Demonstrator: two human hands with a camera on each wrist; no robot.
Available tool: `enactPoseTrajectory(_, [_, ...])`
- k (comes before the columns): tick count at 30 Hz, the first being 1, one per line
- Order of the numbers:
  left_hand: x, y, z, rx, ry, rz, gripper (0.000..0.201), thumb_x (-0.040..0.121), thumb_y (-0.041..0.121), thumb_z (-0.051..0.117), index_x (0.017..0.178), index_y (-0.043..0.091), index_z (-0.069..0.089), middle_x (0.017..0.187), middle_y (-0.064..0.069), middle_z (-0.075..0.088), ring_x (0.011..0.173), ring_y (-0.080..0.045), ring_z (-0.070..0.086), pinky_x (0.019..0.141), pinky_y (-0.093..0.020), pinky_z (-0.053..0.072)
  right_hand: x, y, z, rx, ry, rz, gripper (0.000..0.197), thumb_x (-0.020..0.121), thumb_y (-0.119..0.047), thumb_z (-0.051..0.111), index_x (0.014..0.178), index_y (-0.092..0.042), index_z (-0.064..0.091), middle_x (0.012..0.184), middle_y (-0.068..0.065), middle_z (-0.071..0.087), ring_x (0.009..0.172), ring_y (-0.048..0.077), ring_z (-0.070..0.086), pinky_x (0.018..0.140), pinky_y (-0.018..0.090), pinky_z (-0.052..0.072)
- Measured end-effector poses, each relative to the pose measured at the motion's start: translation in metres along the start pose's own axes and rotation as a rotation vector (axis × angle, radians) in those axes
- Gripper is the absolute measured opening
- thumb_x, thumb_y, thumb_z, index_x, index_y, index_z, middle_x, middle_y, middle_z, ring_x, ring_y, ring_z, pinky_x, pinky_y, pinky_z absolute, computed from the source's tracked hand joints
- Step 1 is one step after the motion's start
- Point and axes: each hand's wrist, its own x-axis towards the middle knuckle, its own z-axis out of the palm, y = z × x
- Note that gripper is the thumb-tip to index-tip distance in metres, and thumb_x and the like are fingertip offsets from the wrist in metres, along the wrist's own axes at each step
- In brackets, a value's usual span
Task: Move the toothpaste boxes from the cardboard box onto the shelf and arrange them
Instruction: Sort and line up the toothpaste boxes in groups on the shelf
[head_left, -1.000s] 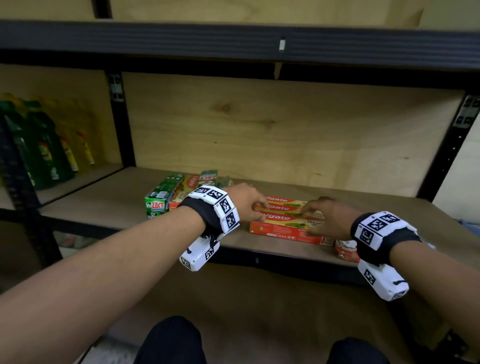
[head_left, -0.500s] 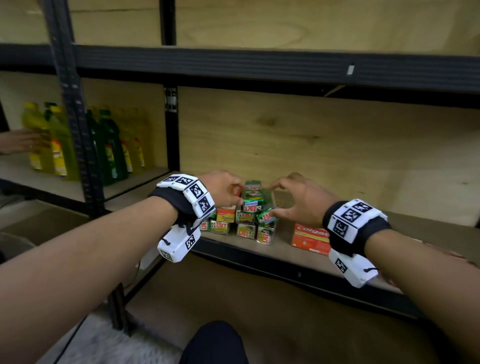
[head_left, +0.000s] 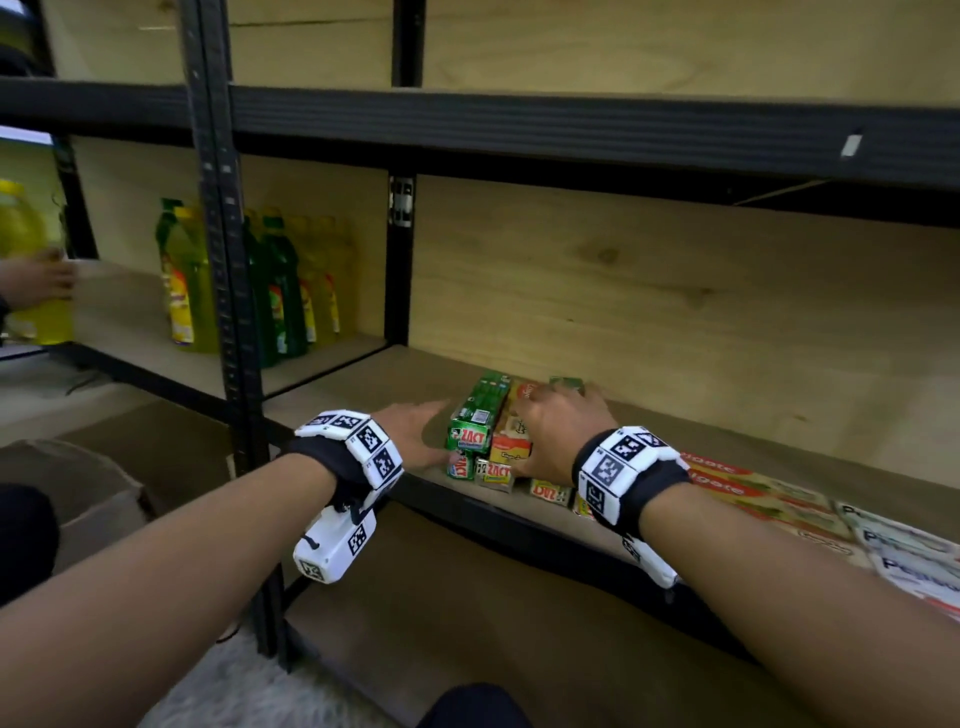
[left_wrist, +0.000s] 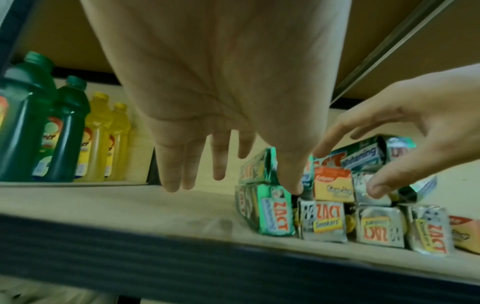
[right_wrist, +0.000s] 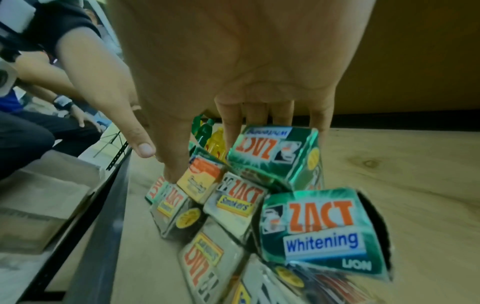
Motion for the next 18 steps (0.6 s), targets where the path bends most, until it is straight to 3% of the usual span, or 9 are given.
enactPoseTrajectory(2, [0.005,-0.009,0.015,0.001,-0.048,-0.089,0.091,0.085,0.063,0.06,0.156,0.026,0.016,0.155,-0.006,0.036,0.138,-0.027,0.041,0.111,-0.034,0.036,0.003,-0.001,0.005,-0.066,-0.01,-0.005,0.076,0.078,-0.068,0.064,0.138,-0.023,0.047,0.141,0.008,0.051,0.132,0.032,0.043,0.109,0.058,0.032])
enactPoseTrajectory(5, [0.012,-0.022,0.029,0.066,-0.101,-0.162,0.086,0.084,0.071,0.052,0.15,0.018,0.036,0.151,-0.009,0.043,0.134,-0.027,0.045,0.107,-0.034,0.039,0.004,-0.002,0.014,-0.103,0.001,-0.016,0.078,0.079,-0.065,0.065,0.139,-0.021,0.044,0.141,0.009,0.05,0.133,0.033,0.04,0.107,0.058,0.031])
enactPoseTrajectory(12, [0.019,-0.034,0.031,0.059,-0.086,-0.129,0.088,0.08,0.074,0.056,0.146,0.017,0.043,0.147,-0.004,0.049,0.13,-0.022,0.05,0.102,-0.029,0.04,0.009,-0.002,0.021,-0.075,0.075,-0.003,0.067,0.081,-0.056,0.066,0.136,-0.026,0.045,0.137,0.003,0.054,0.131,0.03,0.04,0.104,0.056,0.037])
enactPoseTrajectory(18, [0.021,-0.039,0.033,0.1,-0.049,-0.088,0.091,0.073,0.083,0.052,0.14,0.021,0.051,0.138,-0.003,0.057,0.12,-0.022,0.056,0.099,-0.035,0.048,0.006,-0.008,0.017,-0.082,0.092,0.018,0.058,0.082,-0.043,0.066,0.133,-0.024,0.048,0.134,0.004,0.055,0.128,0.03,0.043,0.102,0.056,0.039])
